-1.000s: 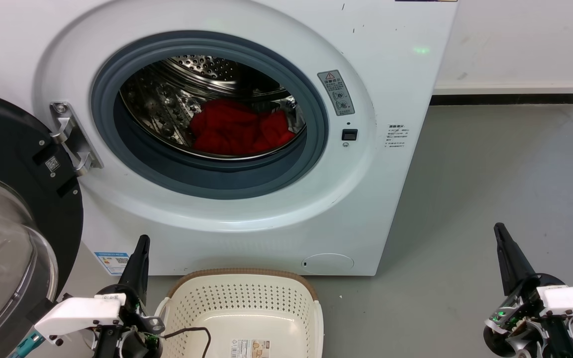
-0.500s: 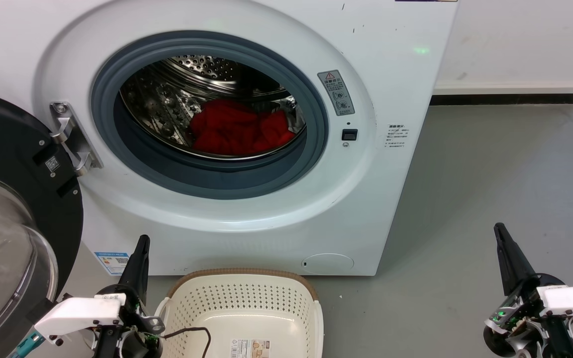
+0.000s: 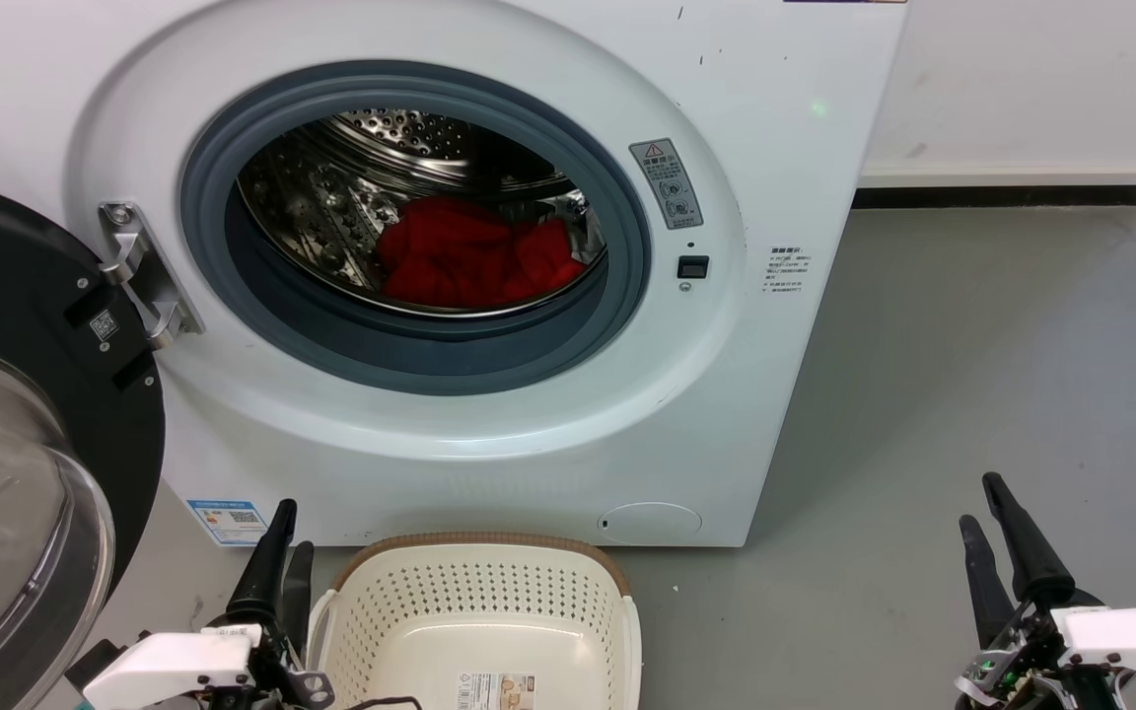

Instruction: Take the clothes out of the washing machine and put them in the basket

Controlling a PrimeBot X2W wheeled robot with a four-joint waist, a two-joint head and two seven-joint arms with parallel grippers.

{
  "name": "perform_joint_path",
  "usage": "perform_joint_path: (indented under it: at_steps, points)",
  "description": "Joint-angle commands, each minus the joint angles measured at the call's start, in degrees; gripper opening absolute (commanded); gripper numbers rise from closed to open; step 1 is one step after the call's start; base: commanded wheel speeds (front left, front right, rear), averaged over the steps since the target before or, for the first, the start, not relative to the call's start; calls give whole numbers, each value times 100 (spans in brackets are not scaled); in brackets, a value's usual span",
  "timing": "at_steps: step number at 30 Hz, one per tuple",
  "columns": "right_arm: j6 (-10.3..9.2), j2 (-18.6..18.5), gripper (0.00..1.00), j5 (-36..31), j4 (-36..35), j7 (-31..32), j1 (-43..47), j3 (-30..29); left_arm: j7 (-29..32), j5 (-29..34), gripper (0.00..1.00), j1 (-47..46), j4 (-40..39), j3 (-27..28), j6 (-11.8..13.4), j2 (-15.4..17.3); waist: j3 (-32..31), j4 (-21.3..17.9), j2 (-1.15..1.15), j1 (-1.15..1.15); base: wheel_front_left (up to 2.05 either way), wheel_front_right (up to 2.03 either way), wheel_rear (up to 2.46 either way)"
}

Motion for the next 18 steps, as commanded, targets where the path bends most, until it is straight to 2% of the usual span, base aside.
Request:
perform_joint_path:
  at_steps: [1,13,18]
  points:
    - [0,-3,100,-51,-120,-42,-104,39,-48,35,100,-100,-122,-2,-3,9,1,-1,0,0,0,0,0]
    - [0,-2,100,-428,-171,-378,-57,140,-384,463,100,-34,-148,107,-6,12,14,-11,0,0,0,0,0]
    - [0,-1,100,-891,-119,-506,-72,124,-509,757,100,-17,-187,177,-7,14,19,-17,0,0,0,0,0]
